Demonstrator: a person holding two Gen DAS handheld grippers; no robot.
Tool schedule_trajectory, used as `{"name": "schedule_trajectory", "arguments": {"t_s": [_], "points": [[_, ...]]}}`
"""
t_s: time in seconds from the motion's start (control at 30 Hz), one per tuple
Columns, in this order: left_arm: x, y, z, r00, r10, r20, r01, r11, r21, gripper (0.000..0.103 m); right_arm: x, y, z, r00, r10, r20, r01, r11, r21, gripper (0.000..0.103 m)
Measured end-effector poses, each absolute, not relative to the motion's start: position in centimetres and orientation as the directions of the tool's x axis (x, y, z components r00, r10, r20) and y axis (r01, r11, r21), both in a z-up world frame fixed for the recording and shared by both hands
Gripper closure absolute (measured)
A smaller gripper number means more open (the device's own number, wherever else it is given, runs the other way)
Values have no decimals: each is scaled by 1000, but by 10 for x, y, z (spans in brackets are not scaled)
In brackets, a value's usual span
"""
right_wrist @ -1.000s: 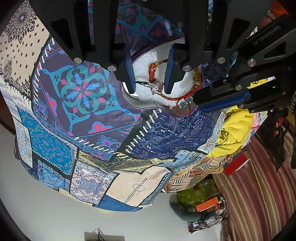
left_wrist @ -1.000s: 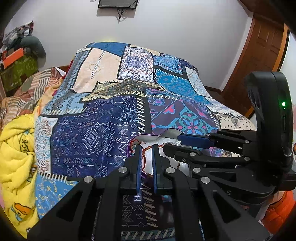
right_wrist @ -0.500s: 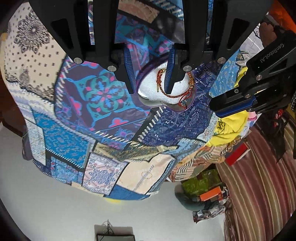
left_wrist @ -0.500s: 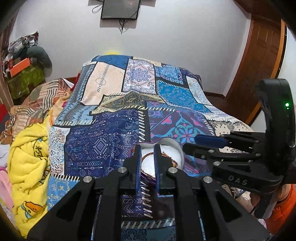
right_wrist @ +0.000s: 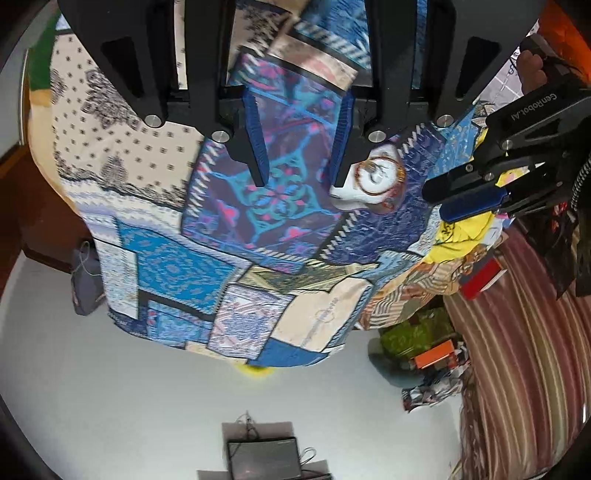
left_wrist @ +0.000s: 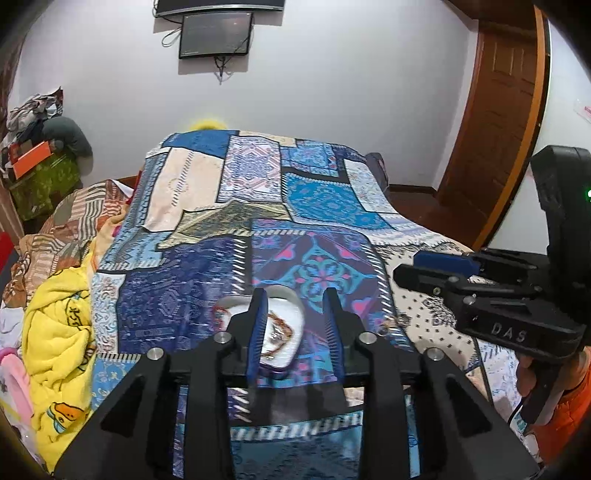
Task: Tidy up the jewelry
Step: 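Grasp a gold ring with the left tool while the right tool grasps a silver ring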
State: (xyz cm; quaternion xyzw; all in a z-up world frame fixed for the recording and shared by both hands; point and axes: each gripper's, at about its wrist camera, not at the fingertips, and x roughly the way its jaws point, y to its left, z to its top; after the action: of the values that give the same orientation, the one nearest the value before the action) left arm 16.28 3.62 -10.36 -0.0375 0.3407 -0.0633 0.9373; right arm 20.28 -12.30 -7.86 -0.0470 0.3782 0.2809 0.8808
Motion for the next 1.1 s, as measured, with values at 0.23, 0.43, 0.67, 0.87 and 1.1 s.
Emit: {"name": "schedule_trajectory", "arguments": {"t_s": [0.23, 0.43, 0.67, 0.87, 1.1], "points": [[173, 1, -126, 701, -174, -692, 129, 985, -117, 72, 211, -173, -88, 571, 400, -717, -457, 880, 127, 69], [188, -25, -157, 631, -201, -749, 161, 979, -127, 72, 218, -201, -106, 553, 354, -754, -416, 902, 118, 69], [207, -54, -189, 551, -242, -799, 215, 966, -144, 72, 224, -218, -138, 484, 339, -807, -400, 906, 140, 69], [223, -72, -211, 498, -260, -828, 254, 956, -148, 72, 225, -214, -154, 444, 346, -827, -422, 894, 148, 69], [240, -81, -224, 474, -272, -837, 273, 950, -154, 72, 228, -203, -167, 409, 365, -836, -460, 874, 157, 69]]}}
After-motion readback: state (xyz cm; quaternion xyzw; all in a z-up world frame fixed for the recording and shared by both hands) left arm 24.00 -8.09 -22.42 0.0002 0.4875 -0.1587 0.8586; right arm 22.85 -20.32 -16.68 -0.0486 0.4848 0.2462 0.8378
